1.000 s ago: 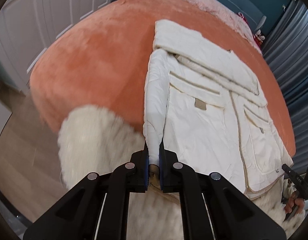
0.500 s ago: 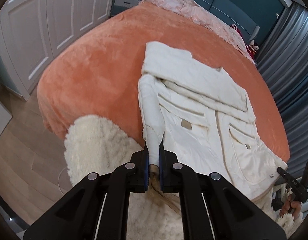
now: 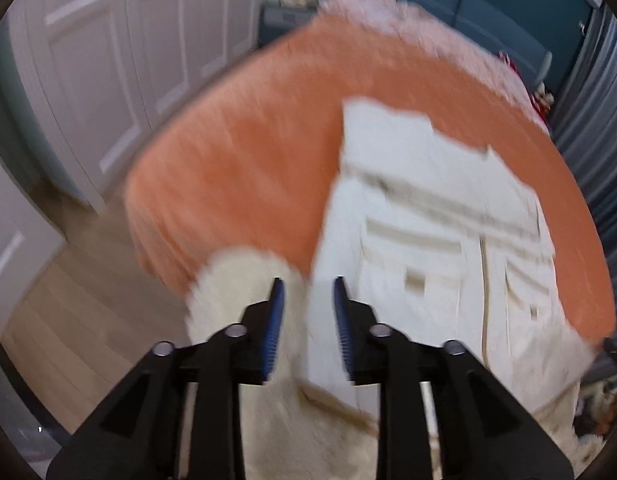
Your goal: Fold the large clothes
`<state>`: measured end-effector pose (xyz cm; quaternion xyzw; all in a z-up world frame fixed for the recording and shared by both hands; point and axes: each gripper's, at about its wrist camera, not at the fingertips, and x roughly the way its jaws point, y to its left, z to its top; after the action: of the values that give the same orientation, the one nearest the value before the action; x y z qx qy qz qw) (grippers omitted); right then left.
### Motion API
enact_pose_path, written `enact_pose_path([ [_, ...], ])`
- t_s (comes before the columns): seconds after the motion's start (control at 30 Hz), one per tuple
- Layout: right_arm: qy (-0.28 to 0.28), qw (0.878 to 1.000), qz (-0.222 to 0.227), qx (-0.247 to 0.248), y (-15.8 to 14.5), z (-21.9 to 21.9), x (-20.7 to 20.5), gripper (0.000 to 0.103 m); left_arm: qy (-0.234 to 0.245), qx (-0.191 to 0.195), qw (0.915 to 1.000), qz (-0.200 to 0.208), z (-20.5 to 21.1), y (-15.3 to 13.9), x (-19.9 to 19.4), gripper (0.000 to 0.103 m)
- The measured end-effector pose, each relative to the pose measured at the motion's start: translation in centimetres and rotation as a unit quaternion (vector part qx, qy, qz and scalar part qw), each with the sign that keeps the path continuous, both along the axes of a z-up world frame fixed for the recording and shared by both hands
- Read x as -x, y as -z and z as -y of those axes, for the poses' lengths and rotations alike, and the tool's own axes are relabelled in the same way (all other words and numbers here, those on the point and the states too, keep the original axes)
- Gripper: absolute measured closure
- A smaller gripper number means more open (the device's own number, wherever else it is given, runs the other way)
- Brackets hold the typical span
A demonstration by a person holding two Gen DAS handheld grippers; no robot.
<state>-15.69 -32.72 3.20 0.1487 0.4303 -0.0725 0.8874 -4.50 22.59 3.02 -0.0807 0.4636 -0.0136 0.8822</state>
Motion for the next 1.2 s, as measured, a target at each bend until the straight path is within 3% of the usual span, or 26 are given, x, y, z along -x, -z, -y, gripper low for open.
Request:
enact_pose_path([
  [0.17,-0.037,0.995,0.087,0.012,-4.9,-0.3,-6.6,0.059,0.014,0.024,0.9984,0.050,0.8,-3.3,-6.3,0.070],
  [0.27,-0.092,0.988,0.120,-0.023,-5.4,-3.0,-13.1,0.058,0.033,0.016,0.9963,0.078,3.9,-3.9,-11.3,0.070],
  [0.37,-0.147,0.981,0.121,-0.035,-4.3,-7.3,-20.5,0.058,0.049,0.026,0.9948,0.085,7.1,-3.4,-16.4,0.070],
  [0.57,-0.198,0.973,0.088,-0.081,0.1,-14.9,-35.6,0.058,0.050,0.062,0.9954,0.052,11.4,0.4,-27.4,0.070],
  [0.63,-0.199,0.973,0.065,-0.095,2.0,-16.6,-40.1,0.058,0.044,0.063,0.9962,0.041,12.1,1.7,-30.0,0.070],
  [0.77,-0.174,0.977,0.010,-0.125,6.3,-18.9,-47.2,0.058,0.032,0.074,0.9966,-0.019,12.4,6.1,-35.8,0.071],
  [0.9,-0.145,0.976,-0.032,-0.158,10.3,-19.3,-51.3,0.058,0.045,0.072,0.9938,-0.072,12.3,9.8,-37.7,0.071],
  [1.0,-0.146,0.972,-0.064,-0.173,12.4,-20.0,-52.8,0.058,0.086,0.043,0.9914,-0.088,12.9,11.8,-36.6,0.072],
  [1.07,-0.176,0.964,-0.077,-0.181,13.0,-20.7,-52.8,0.079,0.102,0.037,0.9898,-0.093,12.9,12.9,-35.8,0.074],
  [1.1,-0.200,0.960,-0.081,-0.177,13.1,-21.5,-52.4,0.101,0.104,0.039,0.9897,-0.090,12.7,13.1,-35.5,0.076],
  [1.13,-0.209,0.960,-0.079,-0.171,13.0,-21.8,-52.1,0.103,0.104,0.043,0.9899,-0.086,12.4,13.2,-35.1,0.079],
  [1.2,-0.217,0.964,-0.031,-0.153,11.5,-21.7,-50.6,0.103,0.093,0.063,0.9900,-0.086,11.5,13.0,-34.6,0.083],
])
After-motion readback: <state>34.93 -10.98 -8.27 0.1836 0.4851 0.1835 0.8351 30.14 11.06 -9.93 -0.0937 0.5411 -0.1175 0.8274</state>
